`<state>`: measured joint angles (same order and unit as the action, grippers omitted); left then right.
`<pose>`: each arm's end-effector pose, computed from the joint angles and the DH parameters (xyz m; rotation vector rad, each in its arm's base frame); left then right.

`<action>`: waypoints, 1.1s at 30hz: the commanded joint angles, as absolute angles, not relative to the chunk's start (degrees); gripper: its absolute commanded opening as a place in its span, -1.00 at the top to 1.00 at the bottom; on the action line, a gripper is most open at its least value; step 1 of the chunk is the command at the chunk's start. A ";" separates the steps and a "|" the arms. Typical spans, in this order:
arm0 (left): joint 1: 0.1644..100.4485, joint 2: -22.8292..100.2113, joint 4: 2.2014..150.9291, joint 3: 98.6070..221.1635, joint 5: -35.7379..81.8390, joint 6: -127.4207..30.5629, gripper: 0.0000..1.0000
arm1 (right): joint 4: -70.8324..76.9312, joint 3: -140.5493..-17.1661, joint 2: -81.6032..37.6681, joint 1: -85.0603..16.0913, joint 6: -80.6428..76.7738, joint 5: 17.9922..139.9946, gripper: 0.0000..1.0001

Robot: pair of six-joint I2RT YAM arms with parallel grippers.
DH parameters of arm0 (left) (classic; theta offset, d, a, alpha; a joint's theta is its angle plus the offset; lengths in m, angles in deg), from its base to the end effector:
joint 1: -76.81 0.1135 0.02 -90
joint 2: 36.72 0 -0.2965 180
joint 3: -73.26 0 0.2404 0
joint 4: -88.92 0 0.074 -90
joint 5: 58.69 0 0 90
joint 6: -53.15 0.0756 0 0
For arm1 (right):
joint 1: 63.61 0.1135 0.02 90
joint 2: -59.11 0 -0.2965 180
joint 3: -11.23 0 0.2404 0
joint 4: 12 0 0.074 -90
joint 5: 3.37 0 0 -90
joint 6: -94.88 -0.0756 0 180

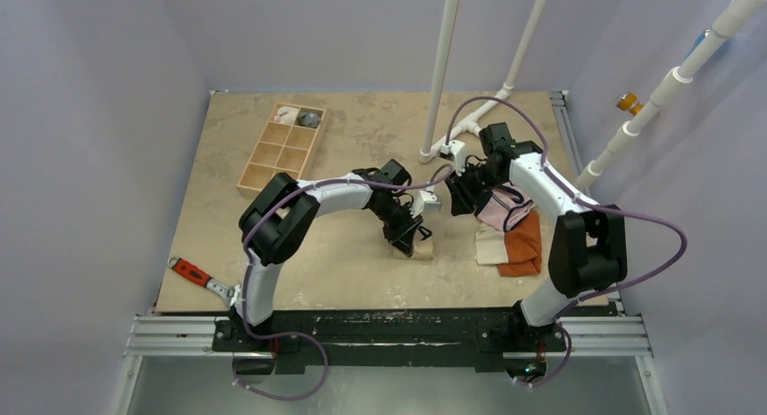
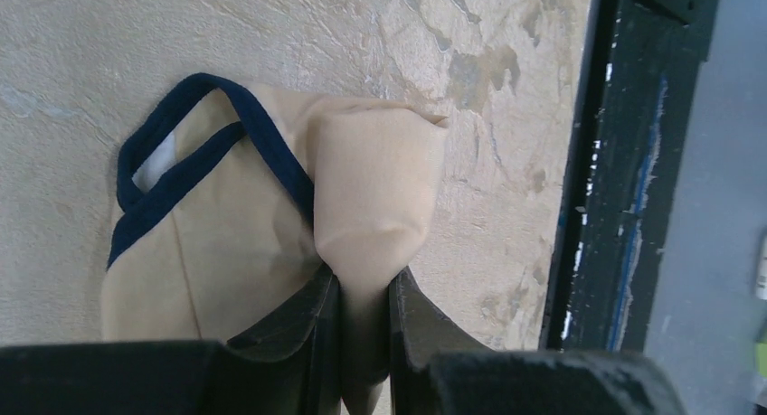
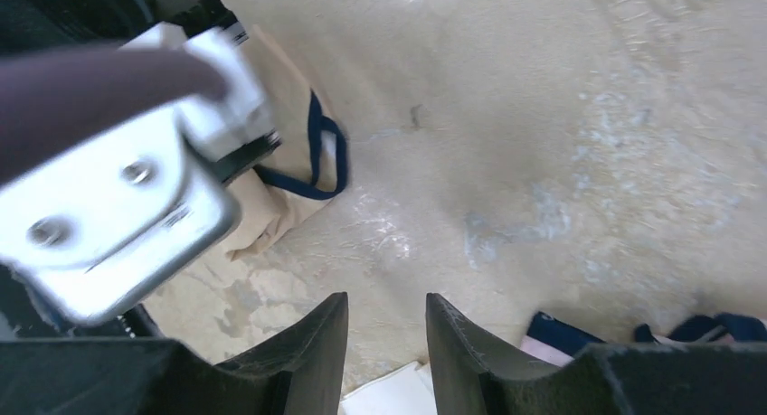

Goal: Roll the underwear
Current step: Roll the underwear to the center of the board.

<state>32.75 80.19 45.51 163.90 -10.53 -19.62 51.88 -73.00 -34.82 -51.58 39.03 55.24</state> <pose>0.2632 -0.3248 0.1493 1.5650 2.2716 -1.1377 0.3013 0.1045 0.2359 -1.1524 2.4257 0.6657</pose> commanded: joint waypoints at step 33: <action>40.68 103.60 19.06 180.88 -22.92 -23.07 1.00 | 32.44 -57.14 -24.40 -18.14 42.12 74.31 0.03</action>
<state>40.43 100.56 16.55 180.99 -33.07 -25.41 35.56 -57.79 -23.71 -20.74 40.52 72.09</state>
